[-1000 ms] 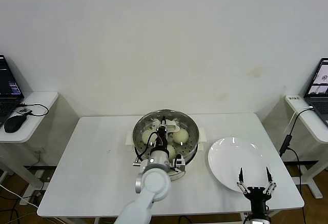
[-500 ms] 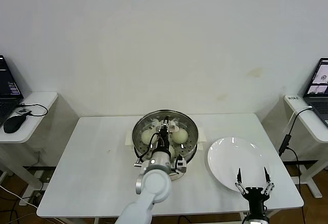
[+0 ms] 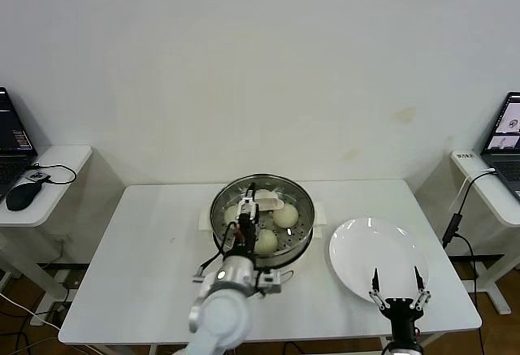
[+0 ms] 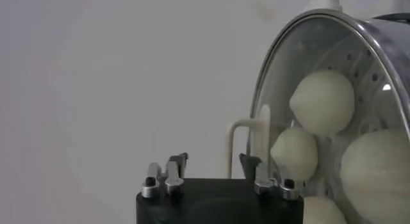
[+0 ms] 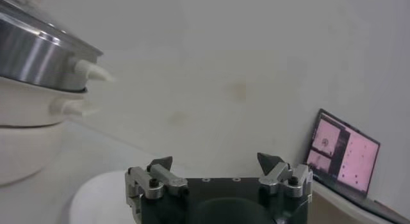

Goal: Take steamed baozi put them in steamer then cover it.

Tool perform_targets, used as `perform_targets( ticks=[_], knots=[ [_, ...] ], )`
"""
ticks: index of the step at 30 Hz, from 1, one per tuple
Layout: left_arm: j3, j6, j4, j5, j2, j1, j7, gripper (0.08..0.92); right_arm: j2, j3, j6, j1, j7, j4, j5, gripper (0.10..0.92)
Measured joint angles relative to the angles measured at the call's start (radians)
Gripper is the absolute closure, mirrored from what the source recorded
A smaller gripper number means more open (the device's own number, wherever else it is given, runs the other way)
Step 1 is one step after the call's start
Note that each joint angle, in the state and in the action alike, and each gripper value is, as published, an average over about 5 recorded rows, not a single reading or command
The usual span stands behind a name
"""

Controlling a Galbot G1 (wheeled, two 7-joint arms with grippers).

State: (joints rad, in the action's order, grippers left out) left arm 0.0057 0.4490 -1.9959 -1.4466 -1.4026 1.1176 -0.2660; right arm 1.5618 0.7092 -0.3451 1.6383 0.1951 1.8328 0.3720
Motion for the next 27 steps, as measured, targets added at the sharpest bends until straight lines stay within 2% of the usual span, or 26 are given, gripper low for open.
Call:
perform_targets(
  ticks=[4, 12, 19, 27],
  knots=[
    [-0.058, -0.026, -0.101, 0.118, 0.067, 0.101, 0.059, 0.190, -0.006, 0.001, 0.002, 0.005, -0.006, 0.007, -0.010, 0.202],
    [-0.301, -0.210, -0.184, 0.580, 0.162, 0.334, 0.252, 0.177, -0.027, -0.012, 0.002, 0.023, -0.037, 0.026, -0.059, 0.202],
    [-0.443, -0.334, -0.188, 1.046, 0.184, 0.500, 0.357, 0.177, -0.071, -0.032, 0.014, 0.065, -0.084, 0.054, -0.131, 0.203],
    [-0.533, -0.452, -0.150, 1.447, 0.180, 0.613, 0.406, 0.177, -0.119, -0.060, 0.046, 0.140, -0.153, 0.105, -0.235, 0.203]
  ],
)
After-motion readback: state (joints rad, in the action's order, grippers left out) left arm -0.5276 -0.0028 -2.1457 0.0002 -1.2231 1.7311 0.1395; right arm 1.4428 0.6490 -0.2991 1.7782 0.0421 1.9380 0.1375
